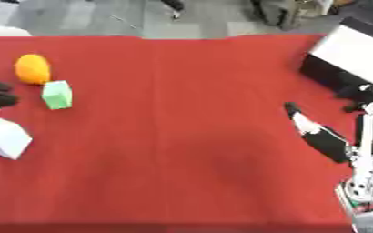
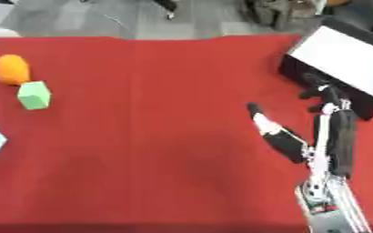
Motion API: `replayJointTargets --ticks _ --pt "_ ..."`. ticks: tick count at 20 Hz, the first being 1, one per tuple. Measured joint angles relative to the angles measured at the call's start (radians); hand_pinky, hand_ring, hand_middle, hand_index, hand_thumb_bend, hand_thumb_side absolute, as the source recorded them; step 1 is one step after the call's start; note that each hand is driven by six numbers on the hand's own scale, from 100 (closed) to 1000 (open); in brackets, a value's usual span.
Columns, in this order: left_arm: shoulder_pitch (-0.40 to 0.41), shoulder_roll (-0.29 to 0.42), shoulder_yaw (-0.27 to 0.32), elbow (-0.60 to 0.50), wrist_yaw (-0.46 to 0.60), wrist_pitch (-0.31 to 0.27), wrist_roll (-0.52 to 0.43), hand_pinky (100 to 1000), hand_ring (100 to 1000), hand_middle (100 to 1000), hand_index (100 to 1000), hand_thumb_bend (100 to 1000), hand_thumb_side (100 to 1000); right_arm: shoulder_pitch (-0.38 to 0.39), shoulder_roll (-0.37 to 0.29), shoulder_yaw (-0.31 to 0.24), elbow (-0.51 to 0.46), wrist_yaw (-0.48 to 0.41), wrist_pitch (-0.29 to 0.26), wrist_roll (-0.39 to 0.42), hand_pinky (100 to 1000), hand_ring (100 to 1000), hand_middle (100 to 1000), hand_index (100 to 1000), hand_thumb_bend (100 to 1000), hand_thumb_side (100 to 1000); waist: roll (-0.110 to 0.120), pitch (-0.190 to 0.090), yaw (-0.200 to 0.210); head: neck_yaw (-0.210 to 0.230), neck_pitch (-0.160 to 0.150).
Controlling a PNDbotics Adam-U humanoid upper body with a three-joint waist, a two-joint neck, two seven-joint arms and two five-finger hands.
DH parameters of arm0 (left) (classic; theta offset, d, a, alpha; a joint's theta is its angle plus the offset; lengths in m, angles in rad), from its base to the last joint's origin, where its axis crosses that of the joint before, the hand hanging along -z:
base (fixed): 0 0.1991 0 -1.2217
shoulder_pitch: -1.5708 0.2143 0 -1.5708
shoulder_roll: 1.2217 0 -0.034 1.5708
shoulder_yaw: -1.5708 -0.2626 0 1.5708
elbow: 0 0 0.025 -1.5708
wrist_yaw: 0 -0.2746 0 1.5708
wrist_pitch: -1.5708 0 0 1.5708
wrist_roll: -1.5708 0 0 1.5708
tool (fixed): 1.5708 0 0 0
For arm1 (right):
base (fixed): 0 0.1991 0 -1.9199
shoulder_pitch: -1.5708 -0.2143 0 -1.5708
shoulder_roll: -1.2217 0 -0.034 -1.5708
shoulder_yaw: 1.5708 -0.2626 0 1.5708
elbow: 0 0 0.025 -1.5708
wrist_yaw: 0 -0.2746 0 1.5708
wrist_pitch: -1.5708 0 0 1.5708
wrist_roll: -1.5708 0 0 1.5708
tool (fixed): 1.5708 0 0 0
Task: Pick up the objects with one hand, pass them to the other hand, and then place them into the box on the other side of the table.
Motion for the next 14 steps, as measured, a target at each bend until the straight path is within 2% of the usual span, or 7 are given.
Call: replayJointTargets --ticks 4,6,8,11,14 --pt "0.021 0.260 -0.040 0.092 -0.142 -0.229 0.004 774 691 676 808 409 544 0.007 -0.011 0.000 0.000 0.002 -0.001 -0.001 516 705 499 781 657 489 0.018 -0.013 -0.002 0.022 0.000" --pt "0.028 0.395 -0.075 0.158 -0.273 -0.350 0.021 788 722 705 844 592 501 0.008 -0.016 0.000 0.001 0.005 -0.001 -0.001 516 705 498 781 657 489 0.026 -0.018 -0.004 0.026 0.000" --pt "0.034 0.512 -0.118 0.235 -0.428 -0.445 0.056 795 746 727 858 687 465 0.009 -0.021 0.000 0.001 0.007 -0.002 -0.001 516 704 498 781 657 489 0.032 -0.023 -0.006 0.026 0.000" --pt "0.031 0.629 -0.188 0.359 -0.649 -0.534 0.132 799 754 739 860 756 411 0.010 -0.026 0.000 0.001 0.009 -0.002 -0.001 516 704 498 781 657 489 0.038 -0.027 -0.012 0.024 0.000" --pt "-0.002 0.674 -0.253 0.473 -0.814 -0.590 0.197 802 761 746 862 776 381 0.012 -0.029 0.001 0.001 0.009 -0.003 0.000 516 704 497 781 657 489 0.038 -0.029 -0.019 0.023 0.000"
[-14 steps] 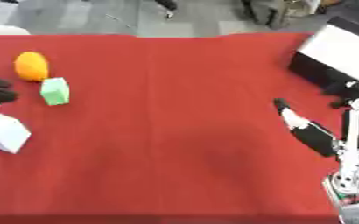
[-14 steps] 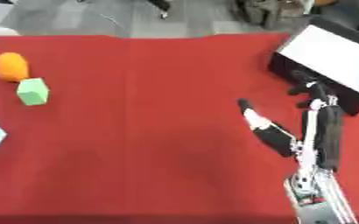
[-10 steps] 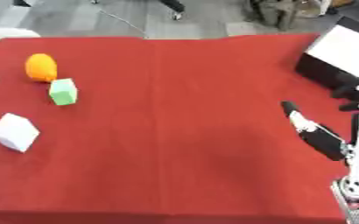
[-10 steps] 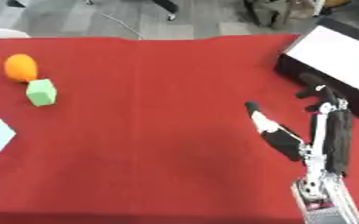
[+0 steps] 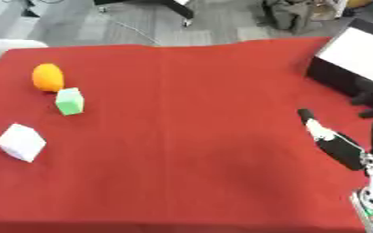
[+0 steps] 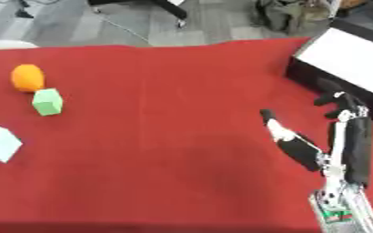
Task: Pick up the objects with one hand, pass them to the other hand, and then place them into the box on the other side of the table.
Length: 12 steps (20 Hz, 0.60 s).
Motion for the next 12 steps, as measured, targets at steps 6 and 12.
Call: replayJointTargets --ticks 6,12 --pt "-0.123 -0.017 -0.089 0.189 -0.191 -0.054 0.072 795 753 739 853 705 342 0.001 0.000 0.006 0.000 0.000 -0.004 0.004 516 703 497 781 657 488 -0.002 0.000 -0.009 -0.003 0.000" --pt "-0.239 -0.084 -0.114 0.321 -0.287 -0.063 0.132 795 748 737 849 653 336 0.001 0.000 0.007 0.000 0.000 -0.007 0.008 516 703 497 781 657 488 -0.007 -0.001 -0.012 -0.002 0.000"
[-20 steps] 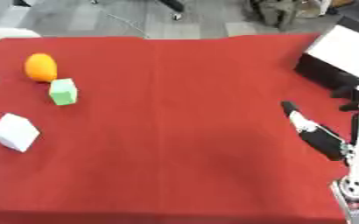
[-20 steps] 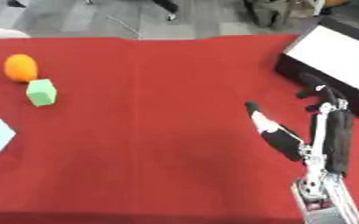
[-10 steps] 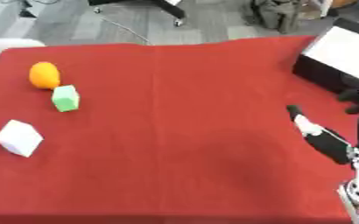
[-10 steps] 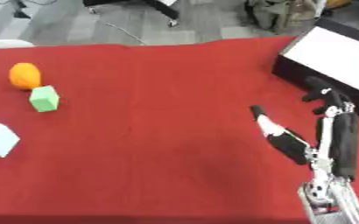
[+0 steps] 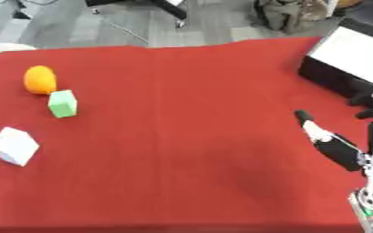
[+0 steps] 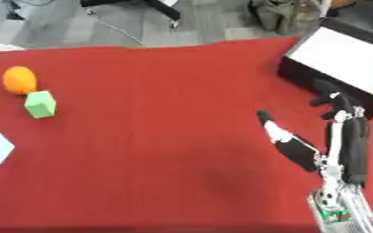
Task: Pick up the objects with one hand, pass them to the other hand, and then place them into the box on the other side of the table.
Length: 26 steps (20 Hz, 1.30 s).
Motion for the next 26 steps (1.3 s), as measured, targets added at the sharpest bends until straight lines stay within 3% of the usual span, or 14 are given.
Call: replayJointTargets --ticks 17,20,22,26 --pt "-0.176 -0.150 -0.003 0.184 -0.152 -0.017 -0.017 795 732 722 836 571 324 0.000 0.000 0.006 0.000 -0.008 -0.001 0.009 516 703 496 781 656 485 -0.015 0.000 -0.008 0.009 0.000" --pt "-0.185 -0.161 -0.002 0.197 -0.160 -0.016 -0.021 778 675 656 782 517 268 0.000 0.000 0.006 0.000 -0.008 -0.001 0.009 516 703 496 781 656 485 -0.016 0.000 -0.011 0.010 0.000" --pt "-0.186 -0.164 0.000 0.199 -0.159 -0.018 -0.025 749 570 537 673 418 170 0.000 0.000 0.006 0.000 -0.008 -0.001 0.009 516 703 496 781 656 485 -0.016 0.000 -0.012 0.011 0.000" --pt "-0.184 -0.165 0.009 0.189 -0.118 -0.029 -0.039 745 546 501 634 366 104 -0.001 0.000 0.006 0.000 -0.008 -0.001 0.010 517 703 497 782 657 485 -0.014 0.000 -0.012 0.011 0.000"
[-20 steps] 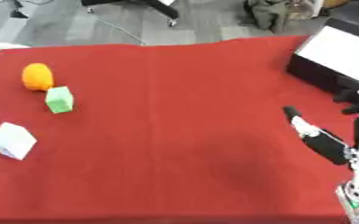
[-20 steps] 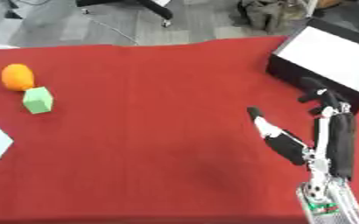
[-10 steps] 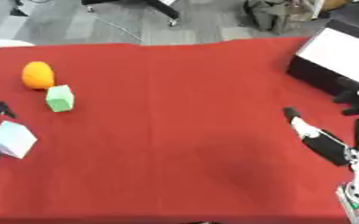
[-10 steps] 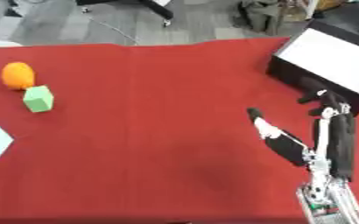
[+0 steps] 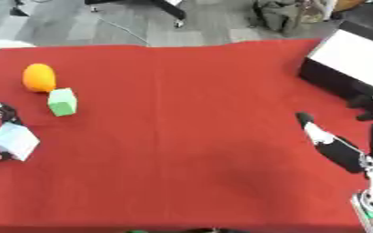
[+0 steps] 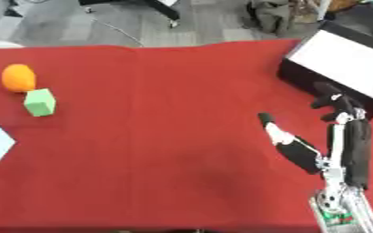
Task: Pick up the objects with one hand, pass them to the other hand, and then place them into the box on the other side of the table.
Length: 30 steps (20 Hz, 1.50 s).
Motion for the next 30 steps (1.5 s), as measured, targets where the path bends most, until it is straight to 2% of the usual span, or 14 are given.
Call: replayJointTargets --ticks 3,6,8,9,10,13,18,20,24,29,30 --pt "0.005 0.005 0.012 -0.033 0.083 -0.016 -0.019 747 542 498 625 325 102 -0.013 -0.005 0.006 -0.001 0.000 -0.001 0.012 528 711 503 787 651 486 0.002 0.000 0.000 0.000 0.000" --pt "0.010 0.029 0.018 -0.087 0.223 -0.040 -0.049 747 542 500 622 290 135 -0.045 -0.042 0.027 -0.017 0.003 -0.001 0.052 543 733 520 798 638 486 0.002 -0.001 0.003 0.000 0.000" --pt "0.012 0.037 0.013 -0.126 0.339 -0.040 -0.078 744 535 495 609 196 196 -0.079 -0.079 0.050 -0.035 0.014 -0.004 0.098 576 772 563 821 612 464 0.002 -0.005 0.005 -0.001 0.000" --pt "0.014 0.037 0.002 -0.144 0.408 -0.027 -0.091 744 534 494 606 181 206 -0.107 -0.101 0.066 -0.041 0.025 -0.011 0.128 583 778 570 824 608 460 0.002 -0.006 0.007 -0.002 0.000" --pt "0.016 0.037 -0.010 -0.160 0.479 -0.010 -0.108 743 534 494 603 148 255 -0.137 -0.122 0.083 -0.047 0.039 -0.022 0.160 616 804 602 837 583 456 0.002 -0.006 0.008 -0.004 0.000" --pt "0.016 0.010 -0.060 -0.203 0.717 0.074 -0.192 742 539 500 606 110 349 -0.244 -0.170 0.142 -0.053 0.109 -0.081 0.275 722 861 702 877 537 459 0.001 -0.008 0.008 -0.009 0.000" --pt "-0.007 -0.066 -0.152 -0.306 1.121 0.314 -0.432 742 538 500 602 100 441 -0.410 -0.196 0.231 -0.057 0.227 -0.211 0.457 835 901 791 908 494 460 -0.001 -0.008 0.011 -0.019 0.000" --pt "-0.021 -0.083 -0.191 -0.348 1.240 0.395 -0.512 742 539 501 602 100 457 -0.454 -0.199 0.257 -0.057 0.252 -0.253 0.513 858 902 803 902 476 452 0.001 -0.008 0.014 -0.021 0.000" --pt "-0.063 -0.104 -0.280 -0.428 1.386 0.495 -0.612 745 548 508 609 100 492 -0.517 -0.200 0.295 -0.057 0.277 -0.319 0.599 891 899 823 894 450 444 0.005 -0.008 0.015 -0.026 0.000" --pt "-0.107 -0.136 -0.377 -0.506 1.471 0.557 -0.675 747 555 515 618 100 512 -0.568 -0.185 0.324 -0.057 0.283 -0.375 0.675 916 893 834 889 433 435 0.008 -0.009 0.021 -0.033 0.000" --pt "-0.116 -0.143 -0.390 -0.515 1.478 0.565 -0.683 747 556 515 619 100 525 -0.574 -0.182 0.328 -0.057 0.283 -0.383 0.687 921 893 838 890 460 438 0.008 -0.009 0.023 -0.034 0.000"
